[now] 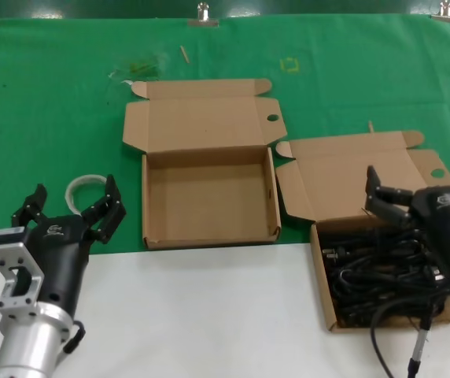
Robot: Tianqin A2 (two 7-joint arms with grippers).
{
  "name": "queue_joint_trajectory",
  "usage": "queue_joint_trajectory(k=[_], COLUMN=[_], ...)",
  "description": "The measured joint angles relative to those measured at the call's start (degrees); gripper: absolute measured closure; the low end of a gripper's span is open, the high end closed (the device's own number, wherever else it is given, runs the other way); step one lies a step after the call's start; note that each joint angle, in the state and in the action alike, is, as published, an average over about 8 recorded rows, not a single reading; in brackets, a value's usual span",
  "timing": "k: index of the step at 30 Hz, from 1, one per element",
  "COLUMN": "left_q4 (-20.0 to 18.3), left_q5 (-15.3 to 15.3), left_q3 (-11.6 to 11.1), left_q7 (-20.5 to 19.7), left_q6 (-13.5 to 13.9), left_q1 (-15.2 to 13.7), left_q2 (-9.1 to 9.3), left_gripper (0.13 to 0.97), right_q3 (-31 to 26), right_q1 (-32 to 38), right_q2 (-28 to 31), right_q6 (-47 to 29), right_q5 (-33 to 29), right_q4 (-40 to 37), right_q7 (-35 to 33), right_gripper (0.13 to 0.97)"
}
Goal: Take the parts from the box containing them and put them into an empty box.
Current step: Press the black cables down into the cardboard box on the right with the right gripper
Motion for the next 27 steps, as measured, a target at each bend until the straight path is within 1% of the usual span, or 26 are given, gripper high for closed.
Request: queue_joint_trajectory(k=[2, 3, 10, 11, 12, 16, 20, 24, 27], left_q4=[0.00, 0.00, 0.00, 0.00, 0.00, 0.00, 0.00, 0.00, 0.00], left_q5=[0.00, 0.00, 0.00, 0.00, 0.00, 0.00, 0.00, 0.00, 0.01], left_q3=[0.00, 0.00, 0.01, 0.01, 0.01, 0.01, 0.01, 0.01, 0.01], left_q7=[0.00, 0.00, 0.00, 0.00, 0.00, 0.00, -0.02, -0.04, -0.04], left_q6=[0.00, 0.00, -0.01, -0.01, -0.01, -0.01, -0.01, -0.01, -0.01], left_q1=[0.00, 0.00, 0.00, 0.00, 0.00, 0.00, 0.00, 0.00, 0.00], left_q2=[0.00, 0.00, 0.02, 0.02, 0.02, 0.02, 0.02, 0.02, 0.02], left_gripper=[0.347, 0.347, 0.523, 0.548, 0.548, 0.646, 0.744, 0.744, 0.792], right_q3=[-1.29, -2.06, -6.88, -7.42, -7.93, -10.10, -12.78, -17.06, -20.95], right_q1=[0.20, 0.33, 1.32, 1.48, 1.67, 2.83, 4.90, 8.05, 10.76], right_q2=[1.32, 2.10, 6.86, 7.39, 7.91, 10.46, 14.27, 19.85, 24.66], right_q6=[1.38, 2.20, 6.50, 6.76, 6.94, 7.14, 6.49, 5.34, 3.87], right_q5=[1.33, 2.15, 7.21, 7.69, 8.13, 9.79, 11.51, 13.94, 15.58], right_q4=[-0.12, -0.20, -1.04, -1.15, -1.25, -1.64, -2.18, -2.92, -3.61], right_q7=[0.33, 0.47, 0.14, 0.01, -0.10, -0.41, -0.29, 0.73, 2.25], right_gripper=[0.129, 0.129, 0.129, 0.129, 0.129, 0.129, 0.129, 0.129, 0.129])
